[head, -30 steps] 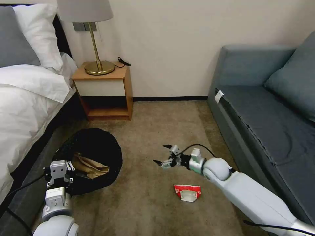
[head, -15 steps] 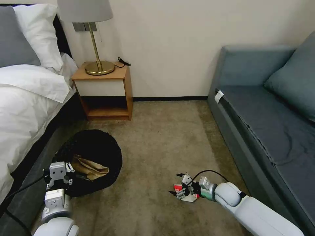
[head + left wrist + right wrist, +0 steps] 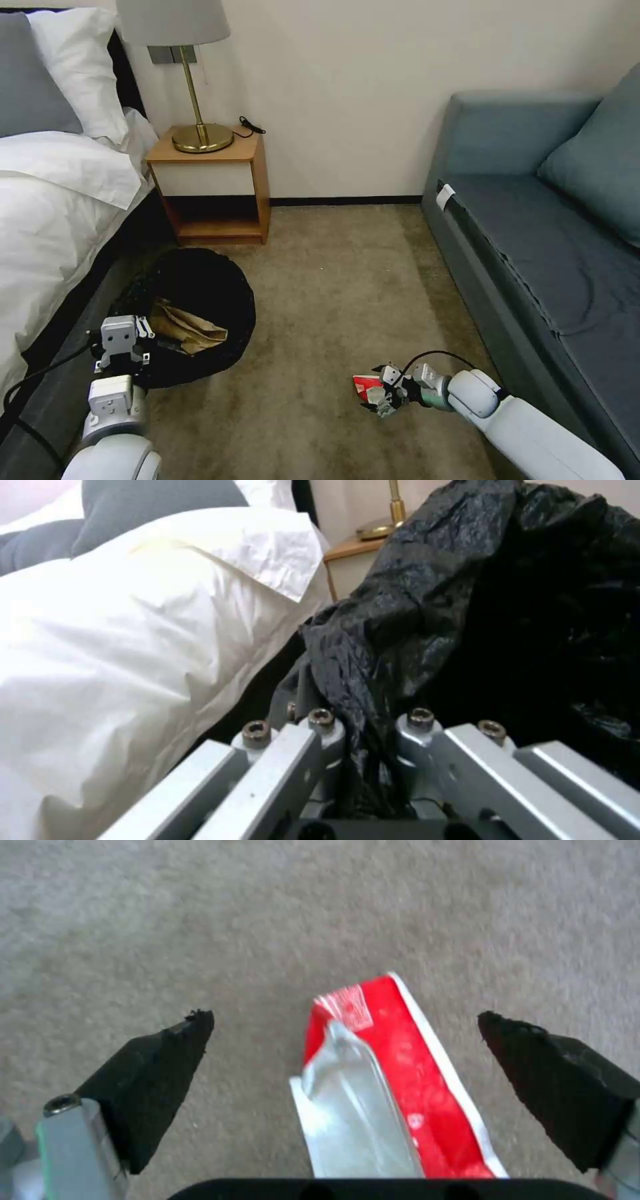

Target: Pick up the trash bin, then pick up the garbage on the floor and place it into the trash bin.

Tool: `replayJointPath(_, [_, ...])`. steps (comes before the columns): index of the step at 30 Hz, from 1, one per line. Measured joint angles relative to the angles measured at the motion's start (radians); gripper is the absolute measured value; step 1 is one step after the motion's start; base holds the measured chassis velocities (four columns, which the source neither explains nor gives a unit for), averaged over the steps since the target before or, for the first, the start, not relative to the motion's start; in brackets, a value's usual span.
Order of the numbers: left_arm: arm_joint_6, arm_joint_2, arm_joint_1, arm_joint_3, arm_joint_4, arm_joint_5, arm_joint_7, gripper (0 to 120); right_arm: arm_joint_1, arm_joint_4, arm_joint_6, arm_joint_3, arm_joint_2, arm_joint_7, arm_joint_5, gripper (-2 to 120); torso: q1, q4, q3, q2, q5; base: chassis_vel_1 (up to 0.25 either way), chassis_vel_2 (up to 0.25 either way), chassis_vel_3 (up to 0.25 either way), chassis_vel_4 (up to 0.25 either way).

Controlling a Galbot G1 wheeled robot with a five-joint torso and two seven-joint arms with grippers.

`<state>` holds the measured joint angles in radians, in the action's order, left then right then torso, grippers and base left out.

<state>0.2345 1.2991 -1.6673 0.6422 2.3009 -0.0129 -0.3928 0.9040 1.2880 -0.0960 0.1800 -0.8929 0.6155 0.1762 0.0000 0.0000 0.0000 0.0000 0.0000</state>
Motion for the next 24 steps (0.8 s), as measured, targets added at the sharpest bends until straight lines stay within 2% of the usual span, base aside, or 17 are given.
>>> replayJointPath(16, [-0.016, 0.004, -0.025, 0.011, -0.002, 0.000, 0.003, 3, -0.027, -0.136, 0.021, -0.006, -0.053, 0.010, -0.040, 100, 0.000, 0.0000, 0.000, 0.000, -0.0002, 0.000, 0.000, 0.000, 0.000])
replayJointPath(19, [-0.021, 0.006, -0.030, 0.013, -0.001, -0.001, 0.004, 3, -0.041, -0.173, 0.026, -0.012, -0.068, 0.015, -0.047, 90, 0.000, 0.0000, 0.000, 0.000, -0.0001, 0.000, 0.000, 0.000, 0.000])
replayJointPath(20, [-0.021, 0.006, -0.030, 0.013, -0.001, -0.001, 0.004, 3, -0.041, -0.173, 0.026, -0.012, -0.068, 0.015, -0.047, 90, 0.000, 0.0000, 0.000, 0.000, -0.0001, 0.000, 0.000, 0.000, 0.000])
replayJointPath(24, [-0.027, 0.009, -0.043, 0.017, 0.001, -0.001, 0.005, 3, -0.055, -0.215, 0.028, -0.018, -0.094, 0.051, -0.058, 70, 0.000, 0.0000, 0.000, 0.000, 0.0000, 0.000, 0.000, 0.000, 0.000])
